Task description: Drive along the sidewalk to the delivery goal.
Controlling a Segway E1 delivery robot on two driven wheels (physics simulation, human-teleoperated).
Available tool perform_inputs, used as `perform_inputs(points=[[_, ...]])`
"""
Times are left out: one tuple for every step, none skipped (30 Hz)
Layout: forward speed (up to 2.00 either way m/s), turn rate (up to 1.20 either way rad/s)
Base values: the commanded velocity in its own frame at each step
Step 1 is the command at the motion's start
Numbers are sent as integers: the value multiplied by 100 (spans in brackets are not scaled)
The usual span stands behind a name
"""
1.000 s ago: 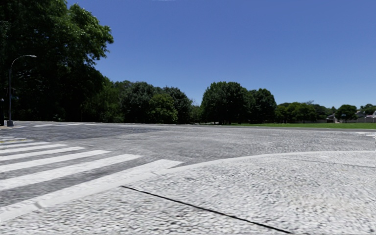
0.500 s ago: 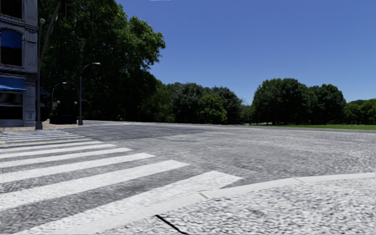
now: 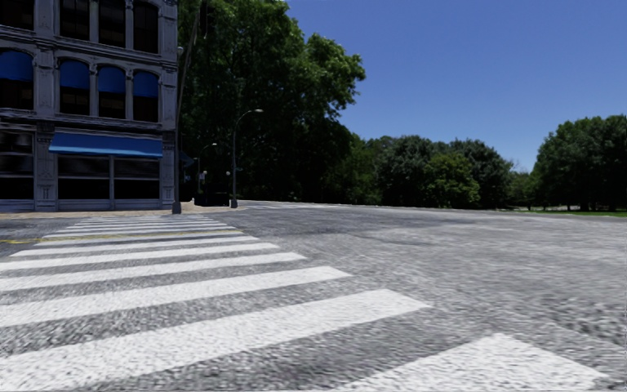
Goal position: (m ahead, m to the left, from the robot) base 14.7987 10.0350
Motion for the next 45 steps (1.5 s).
perform_inputs(points=[[155,67],[153,67],[149,67],[141,67],[141,67],[137,67],[135,67],[135,67],[135,67],[134,67],[133,67],[128,67],[128,67],[126,66],[126,62],[125,60],[125,60],[125,60],[125,60],[125,58],[125,50],[125,50],[125,46],[125,42],[125,0],[125,0],[125,0],[125,0],[125,0],[125,0],[125,0],[125,0],[125,0],[125,0],[125,0],[125,0],[125,0],[125,0],[125,0],[136,0],[200,0],[200,0],[200,0],[200,0],[200,0]])
